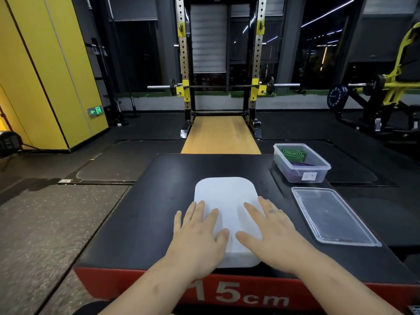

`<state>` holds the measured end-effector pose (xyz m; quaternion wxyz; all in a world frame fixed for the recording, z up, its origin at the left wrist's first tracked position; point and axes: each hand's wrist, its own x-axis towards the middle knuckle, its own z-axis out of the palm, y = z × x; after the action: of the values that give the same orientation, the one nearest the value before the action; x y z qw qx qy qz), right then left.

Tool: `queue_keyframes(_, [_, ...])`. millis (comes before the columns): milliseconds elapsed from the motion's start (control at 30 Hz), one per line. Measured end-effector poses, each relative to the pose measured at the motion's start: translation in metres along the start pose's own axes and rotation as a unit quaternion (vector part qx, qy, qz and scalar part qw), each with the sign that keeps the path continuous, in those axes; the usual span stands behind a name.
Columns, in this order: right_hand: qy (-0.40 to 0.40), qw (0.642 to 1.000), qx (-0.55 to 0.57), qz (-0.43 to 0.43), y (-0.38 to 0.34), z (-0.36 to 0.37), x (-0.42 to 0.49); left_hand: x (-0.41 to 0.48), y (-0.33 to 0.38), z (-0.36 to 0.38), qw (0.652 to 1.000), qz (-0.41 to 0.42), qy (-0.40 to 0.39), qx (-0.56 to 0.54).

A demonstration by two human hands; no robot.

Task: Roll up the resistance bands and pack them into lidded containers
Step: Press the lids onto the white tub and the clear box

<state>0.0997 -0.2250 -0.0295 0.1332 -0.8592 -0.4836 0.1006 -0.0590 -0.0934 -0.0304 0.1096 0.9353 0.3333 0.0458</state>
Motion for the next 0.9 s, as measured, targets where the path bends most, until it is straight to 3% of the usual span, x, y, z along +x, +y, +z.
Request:
queue_keyframes(100, [-0.031, 0.999, -0.005, -0.018, 0.008, 0.008, -0.006, -0.009, -0.008, 0.005, 1.0, 0.008, -0.017, 0.011])
queue_keyframes(300, [-0.018, 1.0, -0.005, -0.015, -0.006, 0.014, 0.014, 0.007, -0.024, 0.004, 1.0, 0.01, -0.01, 0.025])
queue_keyframes(900, [-0.033, 0.999, 0.009, -0.029, -0.096, 0.03, 0.149, 0.109, -0.149, -0.02, 0.999, -0.032, -0.003, -0.003])
